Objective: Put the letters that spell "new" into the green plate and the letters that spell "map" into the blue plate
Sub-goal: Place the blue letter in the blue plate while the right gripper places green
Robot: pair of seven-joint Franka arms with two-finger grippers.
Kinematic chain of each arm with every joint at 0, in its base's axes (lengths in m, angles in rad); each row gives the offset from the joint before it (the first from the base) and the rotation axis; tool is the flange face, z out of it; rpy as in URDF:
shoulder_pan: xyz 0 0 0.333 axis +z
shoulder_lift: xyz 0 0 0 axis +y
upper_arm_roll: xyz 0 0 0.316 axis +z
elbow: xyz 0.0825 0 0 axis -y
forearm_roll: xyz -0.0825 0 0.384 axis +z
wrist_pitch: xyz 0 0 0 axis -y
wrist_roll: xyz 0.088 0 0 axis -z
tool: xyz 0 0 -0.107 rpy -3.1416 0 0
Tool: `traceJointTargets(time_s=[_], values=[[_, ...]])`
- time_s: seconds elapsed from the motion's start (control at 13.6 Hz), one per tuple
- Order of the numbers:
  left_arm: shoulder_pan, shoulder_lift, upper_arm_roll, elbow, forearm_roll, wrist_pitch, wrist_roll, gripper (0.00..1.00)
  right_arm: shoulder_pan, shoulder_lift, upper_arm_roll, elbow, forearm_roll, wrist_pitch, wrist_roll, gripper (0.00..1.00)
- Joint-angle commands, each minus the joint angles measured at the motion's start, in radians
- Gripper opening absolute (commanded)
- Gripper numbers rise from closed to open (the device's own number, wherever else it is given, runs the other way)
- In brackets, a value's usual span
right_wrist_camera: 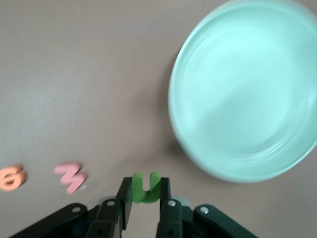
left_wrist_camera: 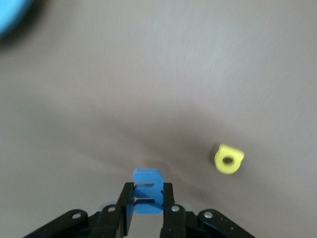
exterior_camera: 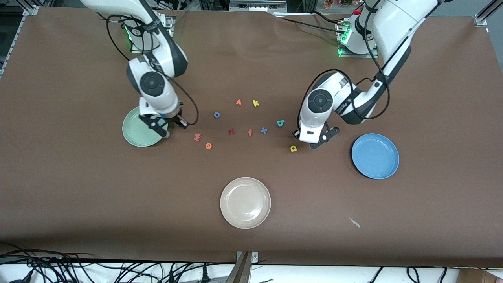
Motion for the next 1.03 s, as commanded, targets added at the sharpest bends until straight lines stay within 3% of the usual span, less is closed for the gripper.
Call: traceJointTargets(time_s=[0.0,0.15,0.29,0.44,0.52,0.59,0.66,0.74,0.81,0.88,0.96], values=[[0.083,-0.006,-0.005,0.077,0.023,-0.076,0.213,0.00,0.002,-0.031,-0.085,-0.026,0.001,-0.044,-0.156,0.03],[0.157,-0.010,-0.004,0.091,0.029,-0.076,0.395,0.00,0.002,-0.023,-0.139,-0.046,0.005,-0.036,-0.228,0.05],[0.254,-0.010,-0.004,0.092,0.033,-0.076,0.601,0.00,0.000,0.013,-0.151,-0.063,0.010,-0.007,-0.236,0.17],[0.327,-0.006,-0.002,0.092,0.039,-0.076,0.747,0.00,-0.004,0.024,-0.162,-0.084,0.012,0.027,-0.236,0.65],[0.356,-0.006,-0.001,0.091,0.040,-0.076,0.814,0.00,-0.003,0.020,-0.162,-0.081,0.012,0.021,-0.232,1.00],[0.380,-0.003,0.002,0.088,0.040,-0.076,0.879,0.00,-0.003,0.012,-0.162,-0.078,0.024,0.017,-0.229,1.00],[0.404,0.002,0.002,0.086,0.040,-0.075,0.949,0.06,-0.003,0.002,-0.157,-0.071,0.051,0.013,-0.232,1.00],[0.421,0.013,0.004,0.088,0.043,-0.075,1.028,0.36,0.000,-0.005,-0.150,-0.048,0.077,0.002,-0.233,1.00],[0.426,0.013,0.008,0.088,0.043,-0.076,1.118,0.87,0.002,0.000,-0.122,-0.005,0.097,-0.022,-0.232,1.00],[0.430,0.010,0.007,0.089,0.036,-0.078,1.149,1.00,0.003,0.010,-0.108,0.044,0.122,-0.059,-0.229,1.00],[0.429,0.005,0.005,0.091,0.030,-0.079,1.150,1.00,0.006,0.023,-0.102,0.087,0.155,-0.085,-0.227,1.00]])
